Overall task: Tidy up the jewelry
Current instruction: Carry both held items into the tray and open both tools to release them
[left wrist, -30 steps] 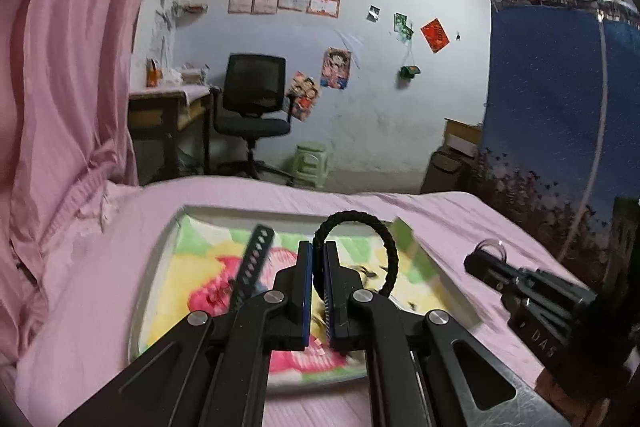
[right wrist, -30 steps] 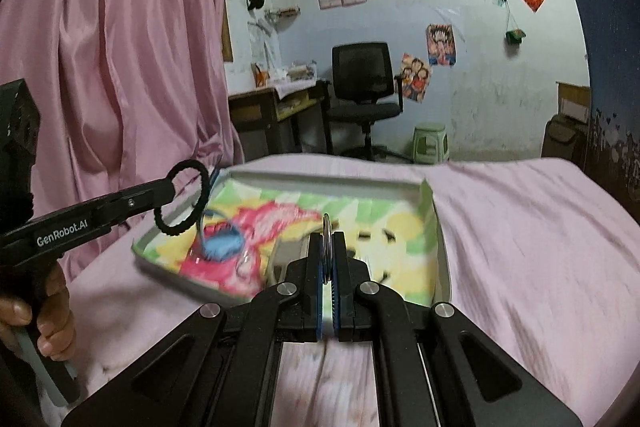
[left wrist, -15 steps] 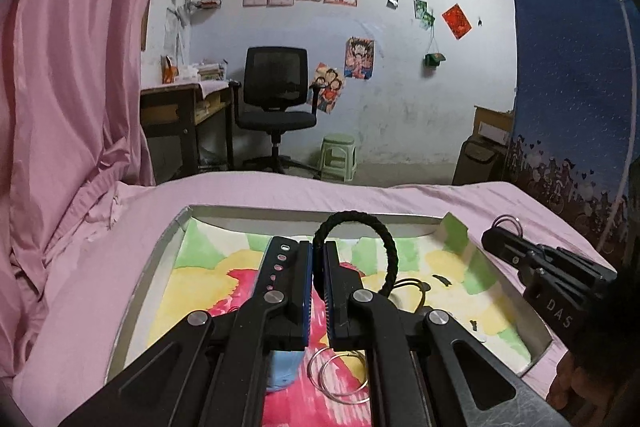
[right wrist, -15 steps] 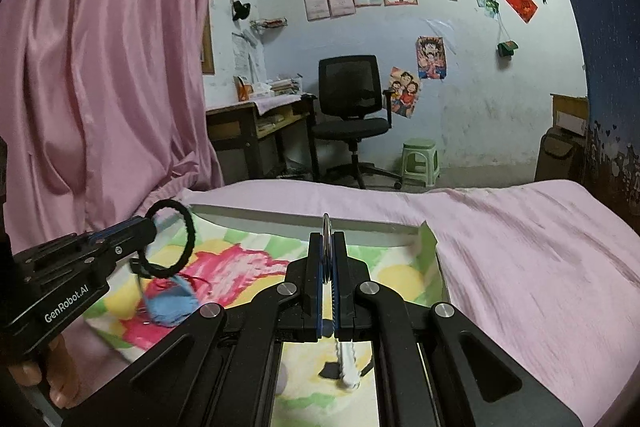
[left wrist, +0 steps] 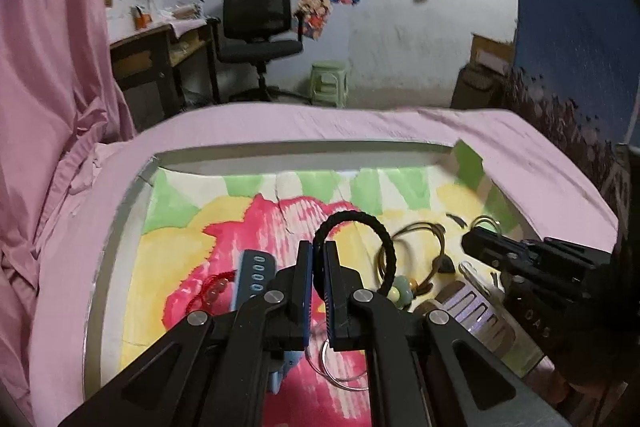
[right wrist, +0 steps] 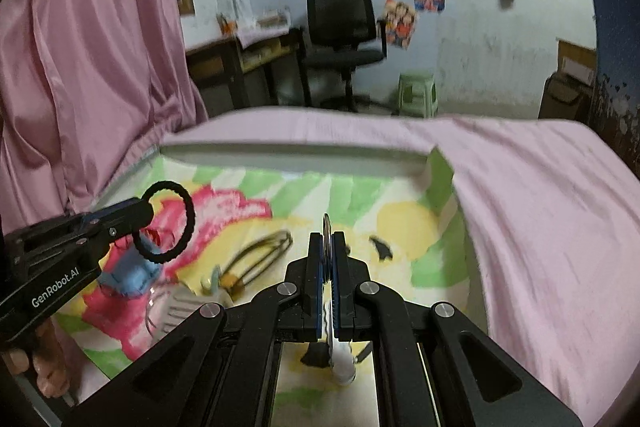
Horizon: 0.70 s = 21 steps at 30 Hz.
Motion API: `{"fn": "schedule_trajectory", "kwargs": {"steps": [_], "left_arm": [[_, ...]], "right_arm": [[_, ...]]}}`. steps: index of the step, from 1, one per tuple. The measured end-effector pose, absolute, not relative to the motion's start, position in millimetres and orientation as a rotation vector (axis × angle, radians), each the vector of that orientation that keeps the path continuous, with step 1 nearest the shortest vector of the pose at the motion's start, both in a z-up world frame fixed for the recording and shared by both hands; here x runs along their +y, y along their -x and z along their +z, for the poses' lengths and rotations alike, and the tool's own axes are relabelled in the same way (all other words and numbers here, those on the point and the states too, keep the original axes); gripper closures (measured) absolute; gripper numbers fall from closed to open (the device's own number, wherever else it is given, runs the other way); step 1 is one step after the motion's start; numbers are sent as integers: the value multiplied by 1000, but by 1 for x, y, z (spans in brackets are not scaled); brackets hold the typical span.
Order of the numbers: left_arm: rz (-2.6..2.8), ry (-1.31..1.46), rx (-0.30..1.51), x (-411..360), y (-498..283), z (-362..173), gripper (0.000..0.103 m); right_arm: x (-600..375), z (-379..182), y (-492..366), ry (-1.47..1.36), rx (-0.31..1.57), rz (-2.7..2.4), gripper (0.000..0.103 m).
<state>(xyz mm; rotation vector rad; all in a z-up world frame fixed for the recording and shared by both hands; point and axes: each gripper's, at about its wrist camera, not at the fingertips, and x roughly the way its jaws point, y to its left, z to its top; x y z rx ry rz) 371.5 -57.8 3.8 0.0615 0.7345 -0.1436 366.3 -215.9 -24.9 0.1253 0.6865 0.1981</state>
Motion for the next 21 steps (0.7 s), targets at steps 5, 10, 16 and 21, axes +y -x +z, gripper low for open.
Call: {"fn": "schedule_trajectory", "kwargs": {"steps": [5,10,16,21], "left_arm": [[-128,-107,812,-66,-376,-5,97],[-138,-92,815,-61,-375,-6,97],[-149,-62,787,-57,-368,0,89],[-158,-50,732,-57,-356,9,68]], "right_arm": [[-210,-37,-371,-112,755,214,100],[-207,-41,-371,-114,780,222,99],[-208,-43,-369,-131,787,226,99],[-214,-36,-361,-143,744,221,82]]}}
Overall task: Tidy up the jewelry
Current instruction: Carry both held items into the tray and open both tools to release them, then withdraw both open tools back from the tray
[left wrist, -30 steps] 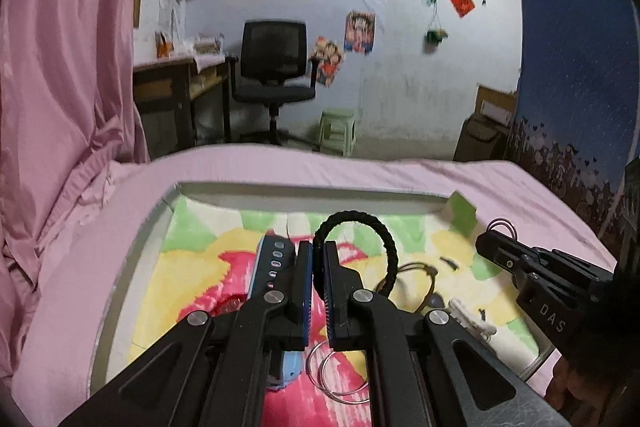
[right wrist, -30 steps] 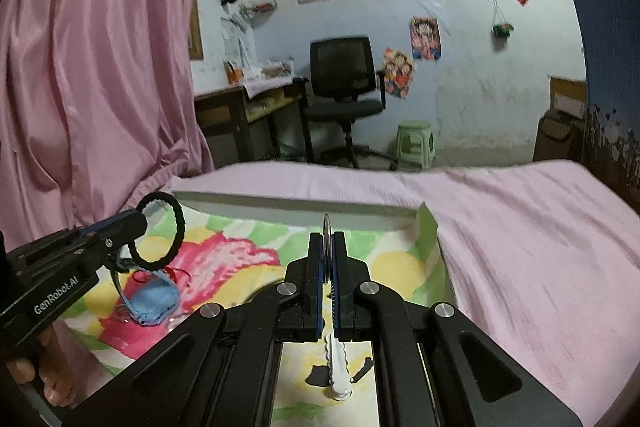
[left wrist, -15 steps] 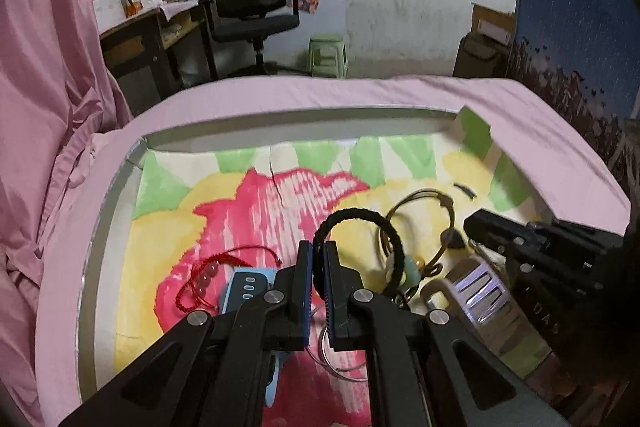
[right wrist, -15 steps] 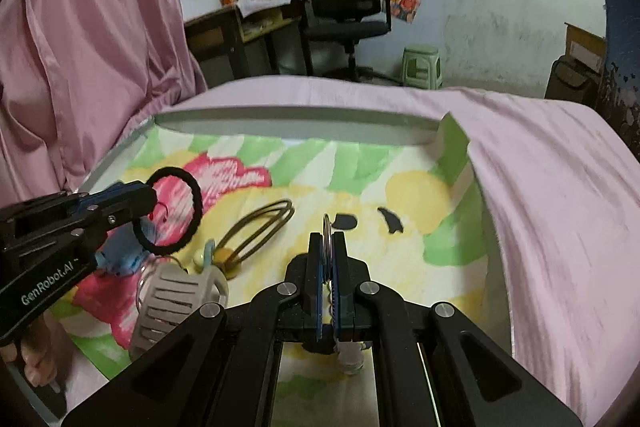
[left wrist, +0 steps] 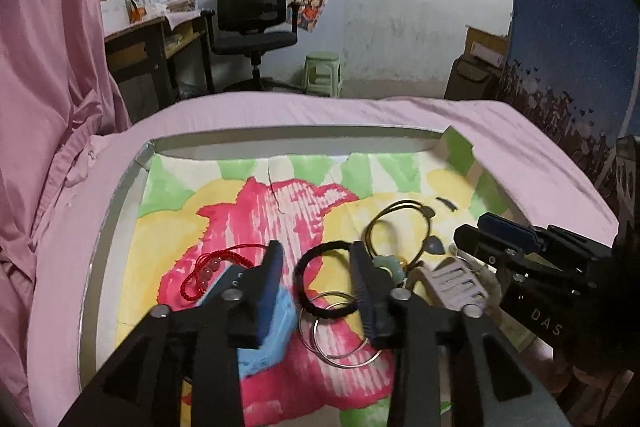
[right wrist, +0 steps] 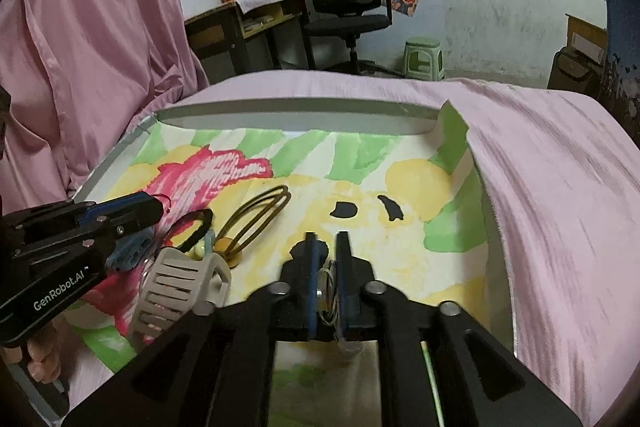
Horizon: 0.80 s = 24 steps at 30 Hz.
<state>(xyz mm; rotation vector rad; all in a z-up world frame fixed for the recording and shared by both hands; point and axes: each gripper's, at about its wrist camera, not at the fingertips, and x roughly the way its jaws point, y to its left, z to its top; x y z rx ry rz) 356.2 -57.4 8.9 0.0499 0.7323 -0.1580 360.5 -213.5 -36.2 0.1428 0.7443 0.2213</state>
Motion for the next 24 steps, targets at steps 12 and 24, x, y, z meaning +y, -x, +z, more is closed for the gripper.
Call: {"fn": "schedule_trajectory", "kwargs": {"steps": [12,24], "left_arm": [[-145,43,562,-37,-317,40,46],[-97,98,398,-14,-251,69,19]], "right_arm": [[-231,-6,-323,-180,577,206,60],[-247,34,-256,-223,364,164,34]]}}
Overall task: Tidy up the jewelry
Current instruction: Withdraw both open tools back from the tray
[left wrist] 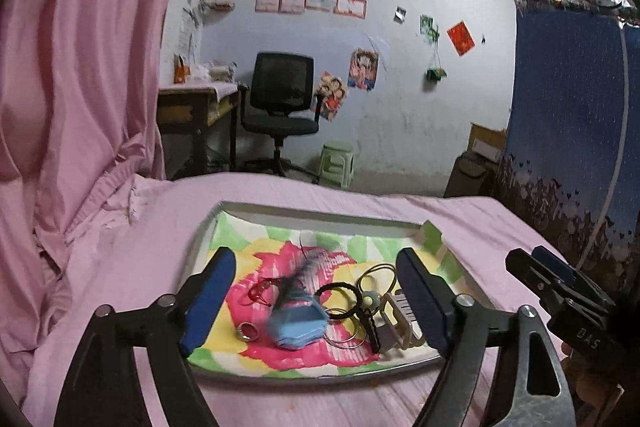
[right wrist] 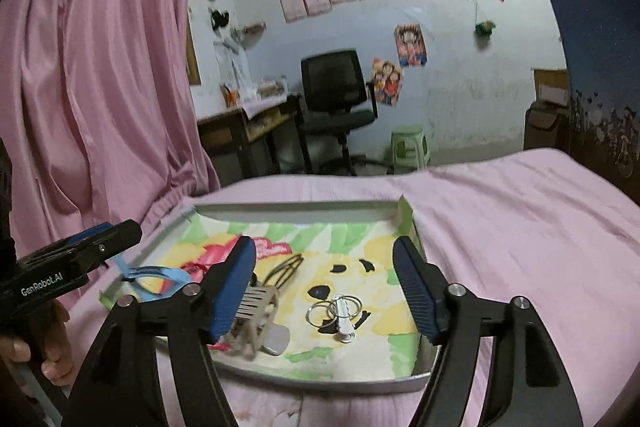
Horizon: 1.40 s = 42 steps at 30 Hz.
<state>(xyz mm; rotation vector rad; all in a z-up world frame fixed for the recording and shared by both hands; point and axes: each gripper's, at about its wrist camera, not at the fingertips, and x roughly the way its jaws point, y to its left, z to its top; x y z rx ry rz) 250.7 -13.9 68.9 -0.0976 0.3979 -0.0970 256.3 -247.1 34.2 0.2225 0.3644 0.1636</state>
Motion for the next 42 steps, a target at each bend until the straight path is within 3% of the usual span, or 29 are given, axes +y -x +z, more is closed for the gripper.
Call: {"fn": "schedule_trajectory", "kwargs": {"steps": [9,15,42], "left_arm": [[-86,97,321,-9,-199,79,4],[-95,105,288,-7,-163,81,0],[-14,66,278,12,-48,41,0]], "right_arm": [[-244,56,-214,-215,285,177,15],[-243,60,-182,-214,258,190,5],[-242,36,-54,-185,249,188,2]]}}
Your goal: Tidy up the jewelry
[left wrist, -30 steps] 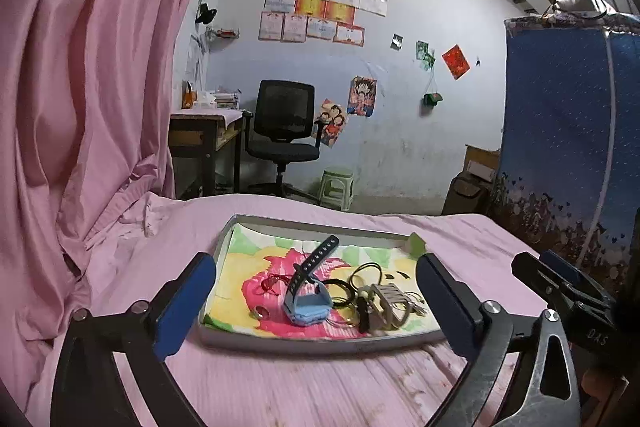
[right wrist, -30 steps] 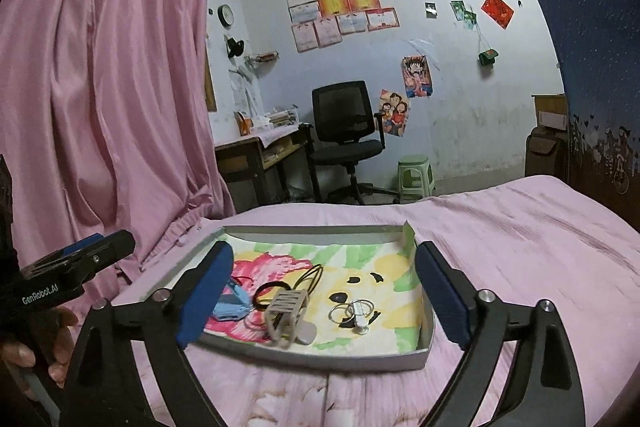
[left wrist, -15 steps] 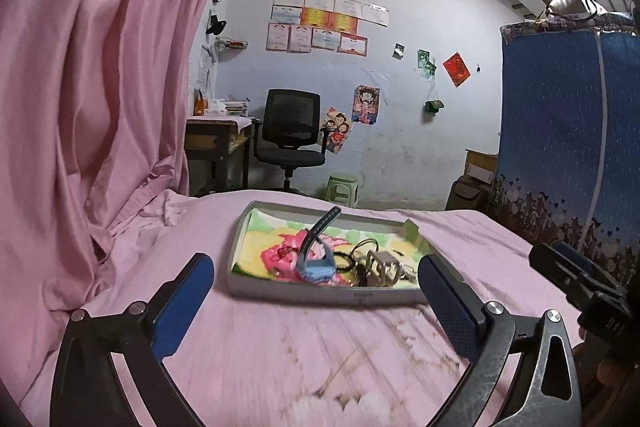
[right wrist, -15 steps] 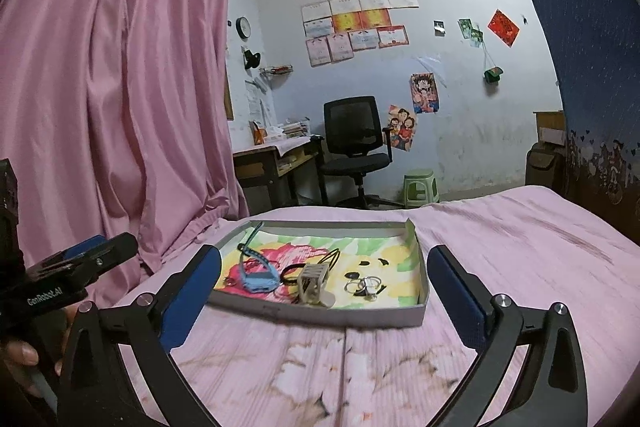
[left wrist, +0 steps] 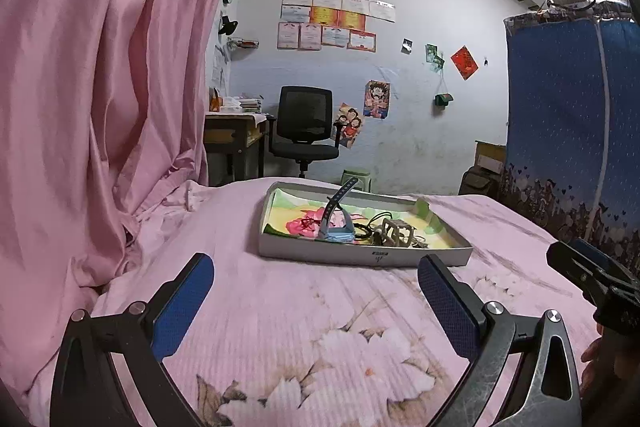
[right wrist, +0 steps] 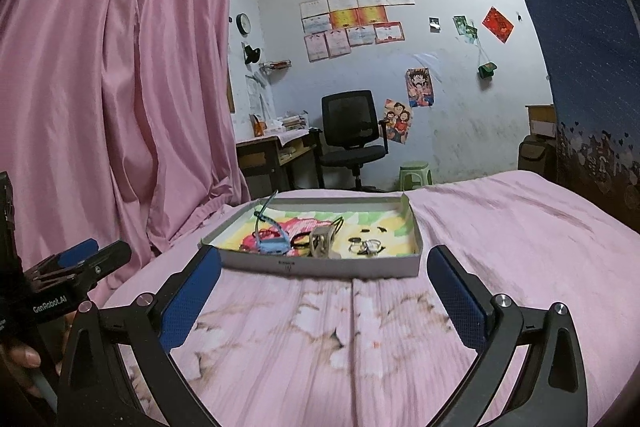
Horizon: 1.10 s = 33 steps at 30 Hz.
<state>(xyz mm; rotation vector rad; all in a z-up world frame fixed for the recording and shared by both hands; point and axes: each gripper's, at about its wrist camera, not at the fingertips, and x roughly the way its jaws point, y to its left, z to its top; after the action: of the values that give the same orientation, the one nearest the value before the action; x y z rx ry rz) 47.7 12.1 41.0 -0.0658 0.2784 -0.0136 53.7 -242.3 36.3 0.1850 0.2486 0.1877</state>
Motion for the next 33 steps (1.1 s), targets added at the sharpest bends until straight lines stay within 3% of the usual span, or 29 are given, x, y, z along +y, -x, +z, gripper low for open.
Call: {"fn": "schedule_trajectory", "kwargs": {"steps": [33], "left_arm": [[18,82,279,29,-21,3,0]], "right_arm": [[-218,14,-25,-109,271,49,2]]}}
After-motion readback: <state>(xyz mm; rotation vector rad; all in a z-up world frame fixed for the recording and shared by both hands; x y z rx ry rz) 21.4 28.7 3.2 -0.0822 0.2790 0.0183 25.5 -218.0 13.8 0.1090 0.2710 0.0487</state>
